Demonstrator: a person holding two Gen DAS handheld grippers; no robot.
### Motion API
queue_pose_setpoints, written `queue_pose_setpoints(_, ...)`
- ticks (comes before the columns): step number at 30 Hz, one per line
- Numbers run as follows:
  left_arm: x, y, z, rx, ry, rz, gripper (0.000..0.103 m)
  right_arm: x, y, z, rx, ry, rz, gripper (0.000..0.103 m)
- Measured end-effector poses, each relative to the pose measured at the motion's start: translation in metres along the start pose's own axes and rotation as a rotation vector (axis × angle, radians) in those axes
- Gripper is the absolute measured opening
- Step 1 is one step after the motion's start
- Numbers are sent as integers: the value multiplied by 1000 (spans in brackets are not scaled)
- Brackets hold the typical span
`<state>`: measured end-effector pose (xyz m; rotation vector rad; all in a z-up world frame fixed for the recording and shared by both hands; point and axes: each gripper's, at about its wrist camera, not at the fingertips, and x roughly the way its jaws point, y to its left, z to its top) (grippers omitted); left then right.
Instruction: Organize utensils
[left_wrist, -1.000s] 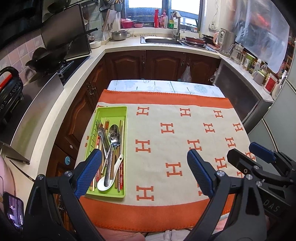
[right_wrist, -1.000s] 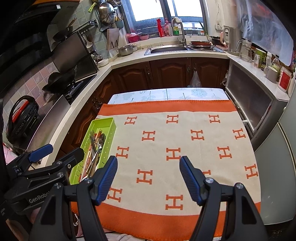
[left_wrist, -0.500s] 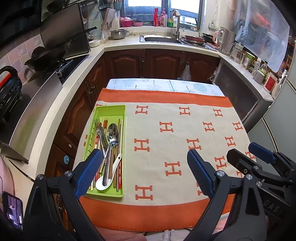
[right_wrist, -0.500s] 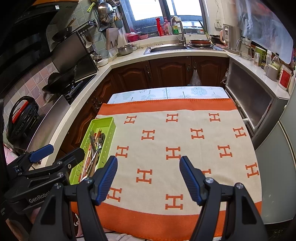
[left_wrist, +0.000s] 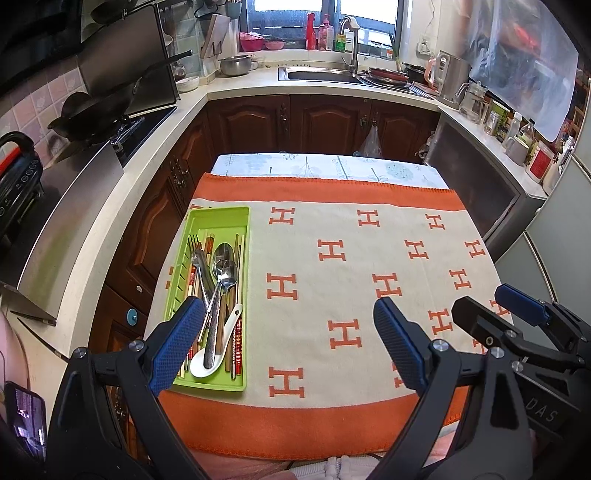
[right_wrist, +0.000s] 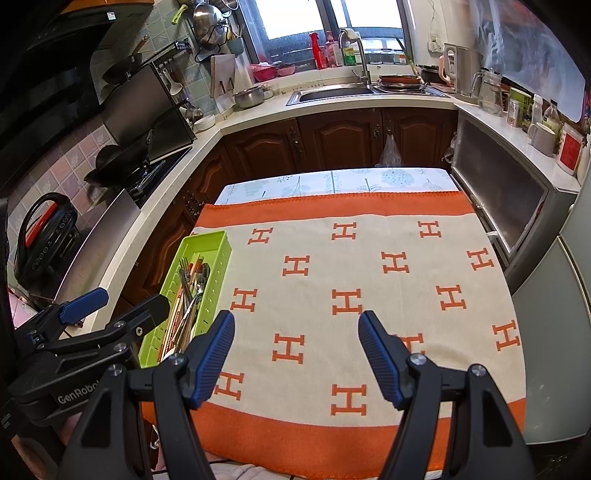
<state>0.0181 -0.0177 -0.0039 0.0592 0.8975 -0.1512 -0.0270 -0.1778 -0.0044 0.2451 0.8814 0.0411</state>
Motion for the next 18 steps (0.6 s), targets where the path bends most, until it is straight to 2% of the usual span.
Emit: queue_pose_setpoints(18, 3, 1, -4, -3, 19, 3, 92, 3, 3, -6, 11, 11, 4, 70)
